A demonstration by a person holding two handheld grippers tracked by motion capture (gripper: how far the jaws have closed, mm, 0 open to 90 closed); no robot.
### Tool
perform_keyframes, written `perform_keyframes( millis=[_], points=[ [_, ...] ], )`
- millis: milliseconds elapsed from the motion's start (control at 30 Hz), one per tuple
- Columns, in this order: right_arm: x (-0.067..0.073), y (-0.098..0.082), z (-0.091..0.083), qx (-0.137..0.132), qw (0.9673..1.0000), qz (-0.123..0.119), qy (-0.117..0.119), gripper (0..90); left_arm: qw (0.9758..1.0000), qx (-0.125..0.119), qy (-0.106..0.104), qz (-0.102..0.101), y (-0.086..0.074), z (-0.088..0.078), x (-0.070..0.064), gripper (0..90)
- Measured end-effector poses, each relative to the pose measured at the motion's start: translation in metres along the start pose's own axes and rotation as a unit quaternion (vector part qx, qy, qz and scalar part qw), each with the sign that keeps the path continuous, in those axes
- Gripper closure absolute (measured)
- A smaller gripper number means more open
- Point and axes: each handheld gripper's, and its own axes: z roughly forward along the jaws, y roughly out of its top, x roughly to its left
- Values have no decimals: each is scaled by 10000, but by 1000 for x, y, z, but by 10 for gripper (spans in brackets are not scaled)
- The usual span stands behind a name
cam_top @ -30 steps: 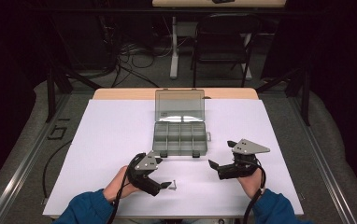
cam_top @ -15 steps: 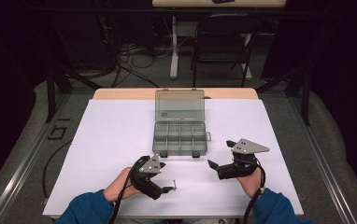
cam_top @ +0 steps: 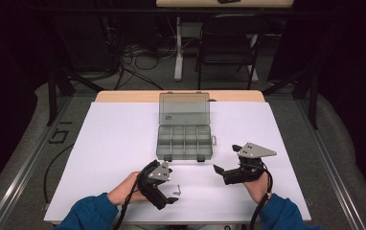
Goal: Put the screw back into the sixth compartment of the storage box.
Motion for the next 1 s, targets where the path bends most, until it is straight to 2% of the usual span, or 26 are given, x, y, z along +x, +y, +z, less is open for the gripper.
perform_keyframes(
  millis=[133, 167, 367, 567, 833, 1000],
  points=[
    [0, -1, 0, 15, 10000, 22, 25, 0, 9999, 67, -47, 85, 0, 2, -3, 23],
    [0, -1, 1, -38, 10000, 37, 10, 0, 9999, 66, -68, 114, 0, 3, -4, 49],
    [0, 0, 0, 44, 10000, 24, 11, 0, 9994, 134, -189, 248, -1, 6, -6, 256],
    [0, -1, 1, 79, 10000, 28, 29, 1, 9985, 261, -277, 398, -2, 10, -8, 418],
    [-1, -1, 2, 47, 9999, 55, 70, 1, 9974, 344, -401, 483, 0, 17, -7, 587],
    [0, -1, 2, 61, 9999, 50, 63, 1, 9960, 477, -517, 553, 2, 21, -7, 681]
  ],
)
